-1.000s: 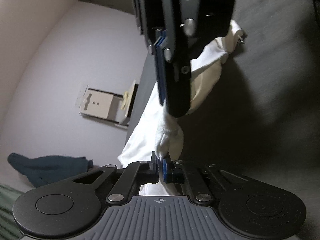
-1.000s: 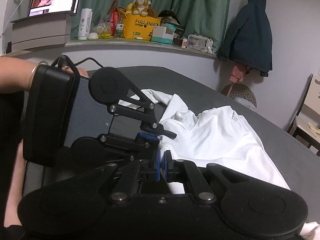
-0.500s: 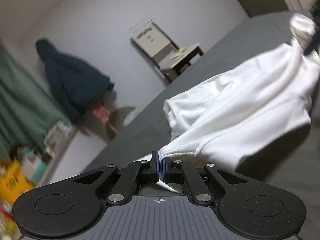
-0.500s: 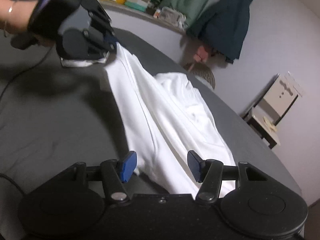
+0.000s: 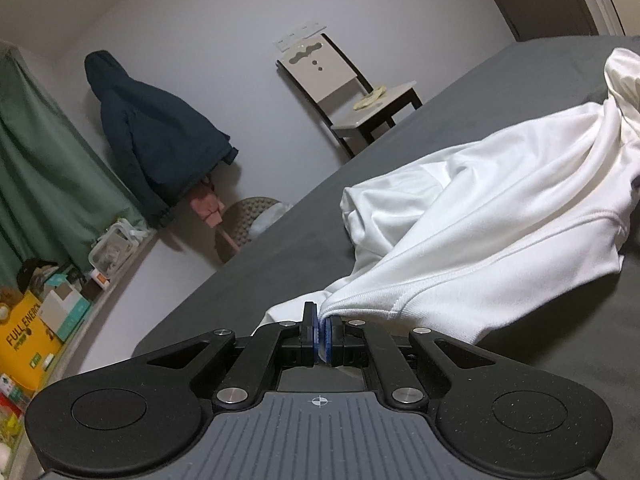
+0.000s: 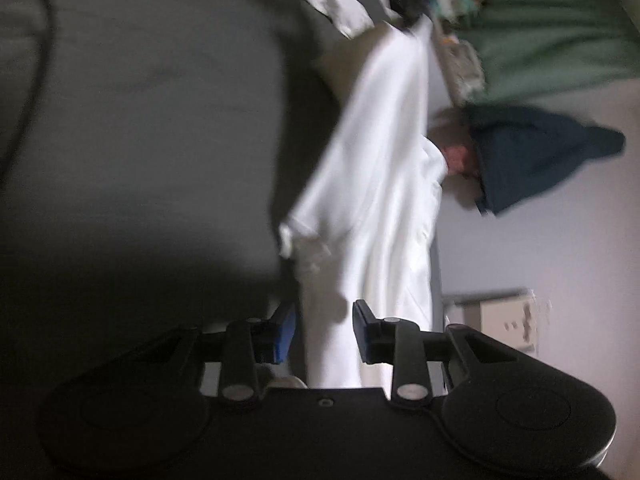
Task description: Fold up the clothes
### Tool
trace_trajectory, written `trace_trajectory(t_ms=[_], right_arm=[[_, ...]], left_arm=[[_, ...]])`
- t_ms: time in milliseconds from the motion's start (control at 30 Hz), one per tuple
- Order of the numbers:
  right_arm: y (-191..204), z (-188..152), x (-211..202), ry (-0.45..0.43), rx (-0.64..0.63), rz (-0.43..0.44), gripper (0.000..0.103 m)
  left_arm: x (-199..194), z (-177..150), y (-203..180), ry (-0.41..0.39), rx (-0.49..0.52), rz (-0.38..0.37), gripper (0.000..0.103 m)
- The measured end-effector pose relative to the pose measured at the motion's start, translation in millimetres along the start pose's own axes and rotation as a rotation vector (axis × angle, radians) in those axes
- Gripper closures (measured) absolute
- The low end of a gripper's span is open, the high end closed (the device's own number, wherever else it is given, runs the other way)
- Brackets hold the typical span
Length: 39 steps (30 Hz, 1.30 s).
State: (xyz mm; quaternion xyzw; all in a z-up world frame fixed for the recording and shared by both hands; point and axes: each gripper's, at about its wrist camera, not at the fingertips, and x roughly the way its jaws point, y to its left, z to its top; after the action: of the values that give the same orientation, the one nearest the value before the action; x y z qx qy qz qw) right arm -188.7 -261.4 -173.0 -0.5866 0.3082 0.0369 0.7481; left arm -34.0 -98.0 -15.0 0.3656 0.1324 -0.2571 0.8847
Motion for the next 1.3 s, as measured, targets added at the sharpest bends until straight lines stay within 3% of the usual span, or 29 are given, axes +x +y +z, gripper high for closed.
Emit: trace_trajectory(t_ms=[167,467,667,800,1033,1100,1200,1300], right_arm=[[6.6,12.7,-6.3,-0.046,-0.034,0.001,0.073],[15.3,17.9,33.1,-0.016,-0.148,-0.036,0.074],[9.9,21.1,45.1,-0.005,-0.120,-0.054,0.084],[5.1,26.4,48.6,0.007,-0.074,-0.048,0.084],[-11.4,32.5,46.5,-0.021,0.025,0.014,0.078],[-25.6,30.0,39.1,-0.049,0.097,0.063,0.068],[-34.7,27.6,33.7,-0.052,0.127,0.082,0.068],[-25.4,31.1,35.6,-0.036,0.064,0.070,0.072]], left_arm=[[8.7,1.2,4.9,0.006,-0.014,-0.007,0.100],[22.6,2.6,9.9,0.007,-0.026,-0.008,0.100],[40.9,4.4,12.4,0.009,-0.031,-0.002,0.100],[47.6,2.7,9.8,0.013,-0.019,-0.004,0.100],[51.2,2.0,6.9,0.013,-0.005,-0.001,0.100],[50.8,2.1,6.7,0.013,-0.001,0.000,0.100],[51.5,2.2,6.3,0.013,0.001,0.000,0.100],[53.0,2.2,5.8,0.013,0.002,0.001,0.100]])
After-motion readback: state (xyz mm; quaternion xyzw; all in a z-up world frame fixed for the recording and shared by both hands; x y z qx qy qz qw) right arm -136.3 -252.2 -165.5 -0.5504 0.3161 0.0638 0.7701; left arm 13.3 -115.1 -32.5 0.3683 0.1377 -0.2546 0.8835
